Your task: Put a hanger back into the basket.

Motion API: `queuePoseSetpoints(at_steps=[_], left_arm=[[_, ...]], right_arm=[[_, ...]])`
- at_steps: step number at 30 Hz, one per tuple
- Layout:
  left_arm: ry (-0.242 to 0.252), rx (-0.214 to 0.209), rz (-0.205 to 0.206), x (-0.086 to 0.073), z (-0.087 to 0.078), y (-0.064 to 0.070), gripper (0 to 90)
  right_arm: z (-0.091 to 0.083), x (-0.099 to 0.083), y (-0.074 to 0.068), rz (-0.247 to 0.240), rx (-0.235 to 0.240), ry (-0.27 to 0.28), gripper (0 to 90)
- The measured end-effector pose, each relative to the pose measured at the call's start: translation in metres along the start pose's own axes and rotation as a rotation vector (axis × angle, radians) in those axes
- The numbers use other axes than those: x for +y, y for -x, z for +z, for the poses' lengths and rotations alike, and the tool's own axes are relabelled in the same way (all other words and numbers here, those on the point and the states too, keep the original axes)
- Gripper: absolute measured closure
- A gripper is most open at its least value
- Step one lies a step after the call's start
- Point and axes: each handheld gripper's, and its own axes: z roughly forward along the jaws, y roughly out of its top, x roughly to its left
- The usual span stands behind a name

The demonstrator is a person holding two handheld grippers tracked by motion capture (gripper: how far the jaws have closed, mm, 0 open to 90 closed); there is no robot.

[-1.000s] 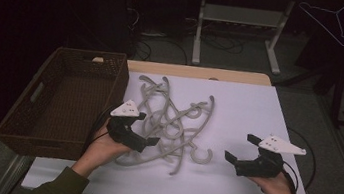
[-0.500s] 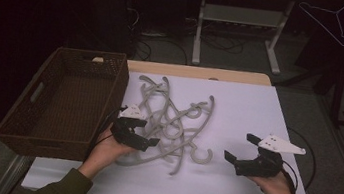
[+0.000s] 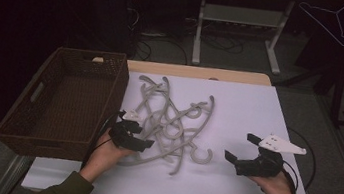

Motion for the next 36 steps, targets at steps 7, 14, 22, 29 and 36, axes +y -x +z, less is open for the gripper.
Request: queuePoseSetpoints(at_steps=[7,14,22,29,36], left_arm=[[-0.039,0.012,-0.037,-0.0008,0.0025,-0.0024,44.2],[-0.047,0.023,-0.051,0.0,0.0024,-0.0031,54.5],[-0.067,0.002,-0.045,0.0003,0.0074,-0.0021,63.7],[-0.075,-0.01,-0.045,0.0032,0.0094,-0.0039,71.4],[-0.089,-0.015,-0.05,0.007,0.0103,-0.007,75.7]], right_arm=[[-0.0004,0.0004,0.0001,-0.005,0.0,0.002,0.0],[0.0002,0.0003,0.0,-0.01,0.001,0.003,0.0],[0.0002,0.0005,-0.0003,-0.012,0.0,0.003,0.0],[0.0002,0.0004,0.0001,-0.01,0.001,0.003,0.0],[0.0006,0.0004,-0.0001,-0.013,0.002,0.002,0.0]])
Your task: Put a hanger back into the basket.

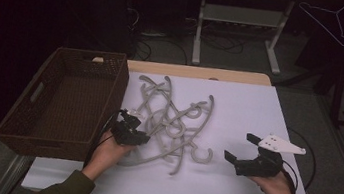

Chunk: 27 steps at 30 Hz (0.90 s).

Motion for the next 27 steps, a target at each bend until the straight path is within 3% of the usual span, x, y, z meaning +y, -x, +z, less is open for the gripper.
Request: queuePoseSetpoints(at_steps=[14,17,21,27], left_arm=[[0.007,0.008,-0.009,0.004,-0.006,-0.001,78.6],[0.019,0.015,-0.003,0.005,-0.009,-0.001,78.6],[0.051,0.013,-0.025,0.006,-0.013,0.0,78.8],[0.095,0.023,-0.011,0.011,-0.019,0.006,80.5]], right_arm=[[0.0,0.0,0.0,-0.001,0.002,0.0,0.0],[0.0,0.0,0.0,-0.001,0.002,0.0,0.0],[0.0,0.0,0.0,-0.002,0.002,-0.001,0.0],[-0.001,0.0,0.0,0.001,0.001,0.001,0.0]])
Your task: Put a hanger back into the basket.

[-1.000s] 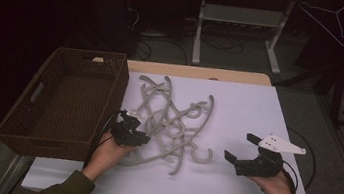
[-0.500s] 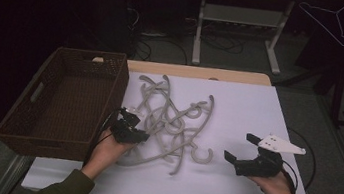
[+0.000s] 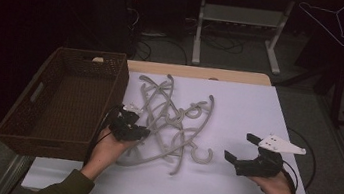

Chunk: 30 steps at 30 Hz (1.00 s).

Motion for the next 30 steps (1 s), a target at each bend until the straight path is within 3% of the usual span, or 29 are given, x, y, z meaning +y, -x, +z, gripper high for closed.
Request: queuePoseSetpoints(at_steps=[10,30], left_arm=[[0.028,-0.002,0.029,0.005,-0.005,0.006,82.0],[0.072,-0.073,0.077,0.02,-0.019,0.01,82.5]], right_arm=[[0.0,0.0,0.0,0.001,0.001,0.0,0.0],[-0.001,-0.001,0.001,0.011,-0.005,0.002,0.0]])
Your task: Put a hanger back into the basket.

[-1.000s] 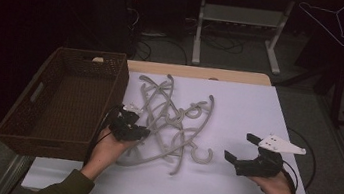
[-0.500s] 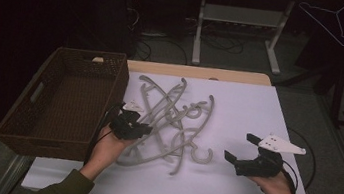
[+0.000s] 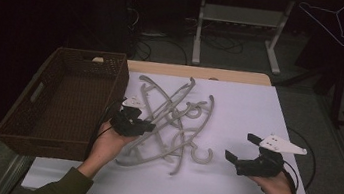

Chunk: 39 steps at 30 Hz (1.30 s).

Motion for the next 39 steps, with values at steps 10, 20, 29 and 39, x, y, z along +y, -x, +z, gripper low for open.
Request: queuePoseSetpoints(at_steps=[10,20,29,39], left_arm=[[0.028,-0.029,0.0,0.014,-0.009,0.001,82.6],[0.028,-0.059,0.007,0.032,-0.018,-0.002,82.7],[0.027,-0.094,0.024,0.048,-0.033,-0.01,82.7],[0.053,-0.103,0.017,0.058,-0.054,-0.021,82.8]], right_arm=[[0.0,0.0,0.001,0.004,0.0,0.005,0.0],[-0.001,0.0,0.002,0.018,0.002,0.014,0.0],[-0.001,-0.001,0.002,0.013,-0.002,0.016,0.0],[-0.002,-0.001,0.003,0.018,-0.005,0.019,0.0]])
